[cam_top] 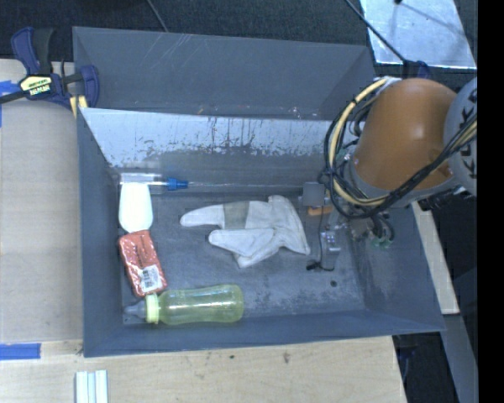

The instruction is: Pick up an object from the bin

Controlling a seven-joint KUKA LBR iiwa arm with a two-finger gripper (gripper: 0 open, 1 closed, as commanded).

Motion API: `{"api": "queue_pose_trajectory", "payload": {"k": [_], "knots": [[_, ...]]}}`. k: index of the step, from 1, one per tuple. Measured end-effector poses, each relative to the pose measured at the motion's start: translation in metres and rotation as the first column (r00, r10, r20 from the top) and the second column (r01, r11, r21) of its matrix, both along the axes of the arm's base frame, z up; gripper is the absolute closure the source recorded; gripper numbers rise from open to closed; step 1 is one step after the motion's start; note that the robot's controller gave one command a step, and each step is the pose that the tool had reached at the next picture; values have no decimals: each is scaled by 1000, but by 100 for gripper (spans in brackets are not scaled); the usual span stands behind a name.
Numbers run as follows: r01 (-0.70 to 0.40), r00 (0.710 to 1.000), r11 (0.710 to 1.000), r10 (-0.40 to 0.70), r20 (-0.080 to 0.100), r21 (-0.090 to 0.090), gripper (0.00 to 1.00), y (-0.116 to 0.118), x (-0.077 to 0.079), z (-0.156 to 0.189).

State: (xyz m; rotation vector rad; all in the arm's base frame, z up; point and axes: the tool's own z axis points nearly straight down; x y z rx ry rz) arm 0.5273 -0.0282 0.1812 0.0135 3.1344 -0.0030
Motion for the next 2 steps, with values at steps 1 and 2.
{"api": "queue_pose_trajectory", "payload": {"k": [1,2], "knots": [[36,999,999,-36,-7,4,0,16,10,-36],[45,999,999,-45,0,1,0,32,30,-53]]}}
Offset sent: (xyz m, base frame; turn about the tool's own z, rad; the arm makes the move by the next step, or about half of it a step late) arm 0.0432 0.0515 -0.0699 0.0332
